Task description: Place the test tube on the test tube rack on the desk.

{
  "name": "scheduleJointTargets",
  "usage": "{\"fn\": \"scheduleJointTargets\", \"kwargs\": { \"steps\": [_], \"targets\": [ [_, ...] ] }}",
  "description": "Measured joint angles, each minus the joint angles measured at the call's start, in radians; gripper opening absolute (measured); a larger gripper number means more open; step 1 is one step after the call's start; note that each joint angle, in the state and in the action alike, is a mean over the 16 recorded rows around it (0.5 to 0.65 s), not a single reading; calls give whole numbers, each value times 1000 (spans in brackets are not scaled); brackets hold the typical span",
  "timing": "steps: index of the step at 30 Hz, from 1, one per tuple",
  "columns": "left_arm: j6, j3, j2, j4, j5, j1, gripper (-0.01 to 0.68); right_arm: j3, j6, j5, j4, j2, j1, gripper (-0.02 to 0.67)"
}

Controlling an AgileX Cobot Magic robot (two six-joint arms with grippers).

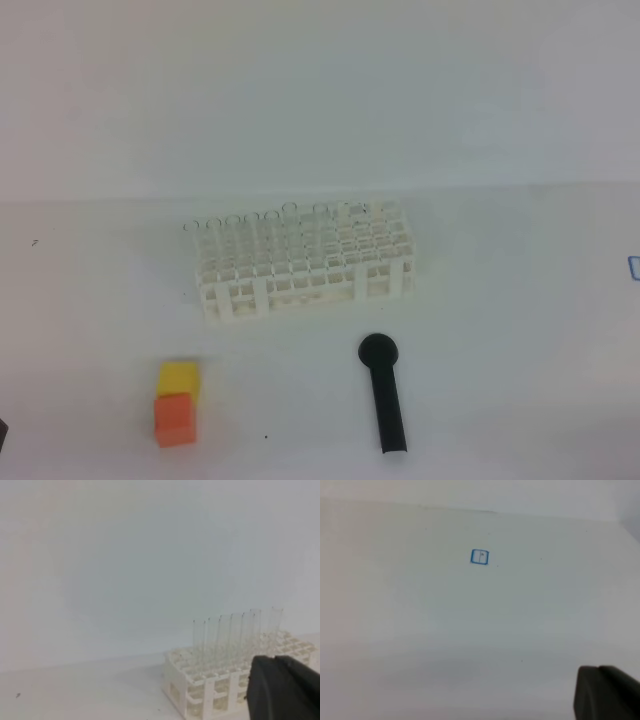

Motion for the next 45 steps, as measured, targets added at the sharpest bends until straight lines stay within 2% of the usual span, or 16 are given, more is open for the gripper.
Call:
{"fn": "scheduleJointTargets", "kwargs": {
  "steps": [8,11,13,17,25,29,31,34,45],
  "targets": [
    [-13,0,0,4,-47,0,-1,0,0,0,0,0,0,-1],
    [-92,-1,0,59,-50,0,-1,0,0,0,0,0,0,-1],
    [-203,-3,0,148,-46,0,-1,0,0,0,0,0,0,-1],
    [-562,-9,0,459,-7,0,-1,0,0,0,0,0,0,-1],
    [-1503,-16,0,1319,200,1,-1,0,0,0,-1,0,0,-1],
    [-1796,-13,-1,1636,287,1,-1,0,1,0,-2,0,0,-1],
    [-1864,-9,-1,1725,322,1,-1,0,1,0,-2,0,0,-1],
    [-1886,-4,-1,1790,360,2,-1,0,1,0,-2,0,0,-1],
    [-1789,1,-2,1805,392,2,-1,0,1,0,-2,0,0,-1]
  ]
}}
